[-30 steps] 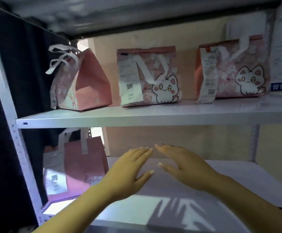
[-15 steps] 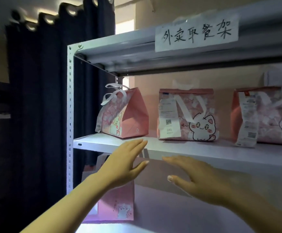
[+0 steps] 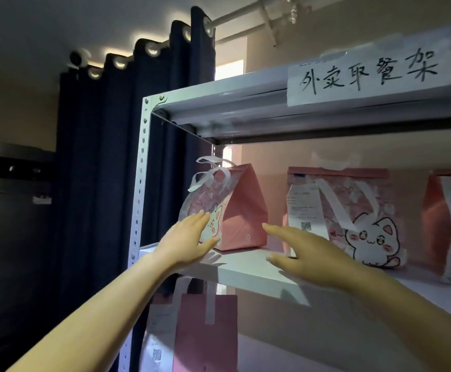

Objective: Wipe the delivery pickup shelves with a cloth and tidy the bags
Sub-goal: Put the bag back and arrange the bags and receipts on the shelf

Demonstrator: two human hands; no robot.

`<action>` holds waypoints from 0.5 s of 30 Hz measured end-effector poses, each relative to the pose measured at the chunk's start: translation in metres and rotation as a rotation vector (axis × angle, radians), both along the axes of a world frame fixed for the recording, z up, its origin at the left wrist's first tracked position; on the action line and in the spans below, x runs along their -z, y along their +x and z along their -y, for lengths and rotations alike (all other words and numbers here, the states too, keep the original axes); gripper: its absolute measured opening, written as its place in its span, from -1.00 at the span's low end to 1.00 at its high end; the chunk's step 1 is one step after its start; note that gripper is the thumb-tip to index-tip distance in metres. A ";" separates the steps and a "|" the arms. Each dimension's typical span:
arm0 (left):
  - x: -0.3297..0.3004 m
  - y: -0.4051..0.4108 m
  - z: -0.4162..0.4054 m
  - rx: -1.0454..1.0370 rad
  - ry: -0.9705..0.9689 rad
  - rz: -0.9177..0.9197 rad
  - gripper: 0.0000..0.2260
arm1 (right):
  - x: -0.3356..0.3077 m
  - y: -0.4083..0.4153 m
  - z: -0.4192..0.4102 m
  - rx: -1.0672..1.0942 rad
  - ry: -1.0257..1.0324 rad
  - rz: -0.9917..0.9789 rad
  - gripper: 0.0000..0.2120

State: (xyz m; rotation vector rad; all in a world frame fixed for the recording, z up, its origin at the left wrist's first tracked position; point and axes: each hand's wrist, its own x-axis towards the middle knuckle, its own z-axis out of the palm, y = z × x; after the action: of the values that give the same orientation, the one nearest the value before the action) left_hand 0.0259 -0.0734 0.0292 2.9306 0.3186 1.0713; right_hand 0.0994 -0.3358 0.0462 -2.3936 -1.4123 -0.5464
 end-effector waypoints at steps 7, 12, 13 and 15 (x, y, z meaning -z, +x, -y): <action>-0.012 0.042 -0.088 -0.044 -0.212 0.000 -0.41 | -0.013 0.020 -0.082 0.087 0.036 -0.013 -0.30; -0.015 0.069 -0.136 -0.117 -0.383 0.050 -0.50 | -0.009 0.027 -0.149 0.197 0.034 -0.030 -0.19; -0.016 0.077 -0.143 -0.131 -0.410 0.047 -0.47 | -0.008 0.027 -0.157 0.197 0.068 -0.031 -0.18; -0.017 0.094 -0.147 -0.164 -0.432 0.057 -0.44 | -0.006 0.028 -0.171 0.197 0.078 0.021 -0.21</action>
State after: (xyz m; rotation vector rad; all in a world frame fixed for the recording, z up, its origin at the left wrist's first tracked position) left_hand 0.1196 0.0733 0.0462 2.5206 0.7009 0.9543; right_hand 0.1276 -0.1652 0.0526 -2.4851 -1.1478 -0.6639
